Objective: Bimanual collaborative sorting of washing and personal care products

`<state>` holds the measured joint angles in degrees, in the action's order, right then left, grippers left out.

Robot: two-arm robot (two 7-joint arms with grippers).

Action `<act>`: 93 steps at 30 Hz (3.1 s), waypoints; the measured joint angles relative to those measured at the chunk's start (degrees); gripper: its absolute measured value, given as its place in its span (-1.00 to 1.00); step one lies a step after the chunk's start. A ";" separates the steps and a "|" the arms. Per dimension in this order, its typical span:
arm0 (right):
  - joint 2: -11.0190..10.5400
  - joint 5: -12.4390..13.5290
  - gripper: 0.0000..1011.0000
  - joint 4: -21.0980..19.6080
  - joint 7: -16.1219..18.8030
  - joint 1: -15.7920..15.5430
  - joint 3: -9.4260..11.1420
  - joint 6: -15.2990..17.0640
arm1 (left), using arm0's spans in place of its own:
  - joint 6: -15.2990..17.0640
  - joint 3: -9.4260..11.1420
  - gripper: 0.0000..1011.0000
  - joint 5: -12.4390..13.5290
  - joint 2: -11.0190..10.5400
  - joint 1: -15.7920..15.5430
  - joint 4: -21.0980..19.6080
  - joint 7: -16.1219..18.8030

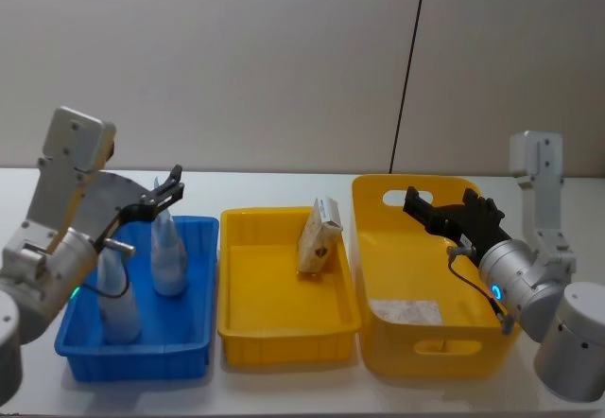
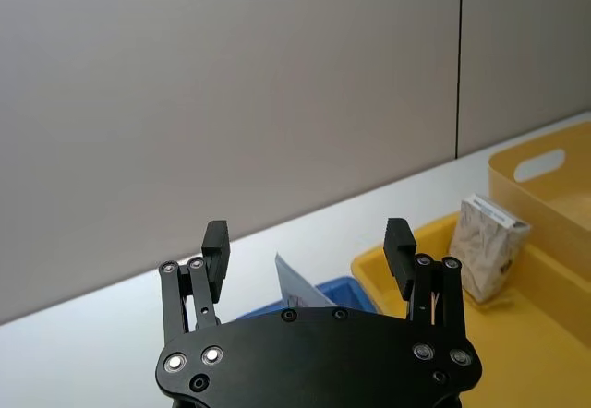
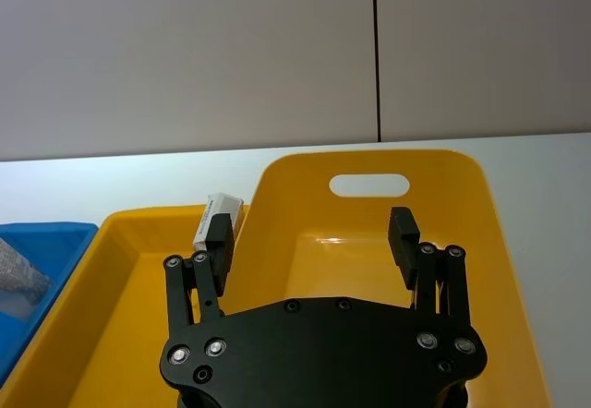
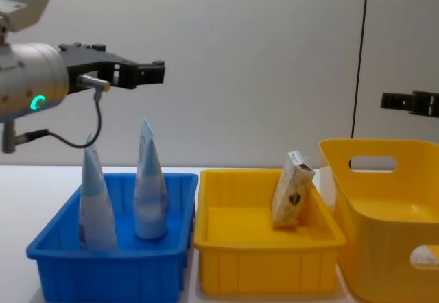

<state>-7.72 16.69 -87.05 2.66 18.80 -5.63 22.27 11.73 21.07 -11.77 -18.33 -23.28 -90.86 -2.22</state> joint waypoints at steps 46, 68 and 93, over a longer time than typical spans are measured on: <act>0.00 0.00 0.99 -0.01 0.00 0.00 0.00 0.00 | 12.06 -4.40 0.98 -1.70 -3.99 9.40 -7.83 -2.30; 0.00 -0.01 0.98 -0.01 -0.01 -0.01 0.00 0.00 | 6.19 -1.86 0.98 3.50 -0.59 7.89 -0.86 0.53; 0.00 0.00 0.99 -0.01 -0.01 -0.01 0.00 0.00 | 2.24 3.59 0.98 13.70 0.79 2.67 7.03 3.41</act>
<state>-7.72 16.69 -87.05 2.65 18.80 -5.63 22.27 13.98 24.66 1.93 -17.54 -20.61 -83.83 1.19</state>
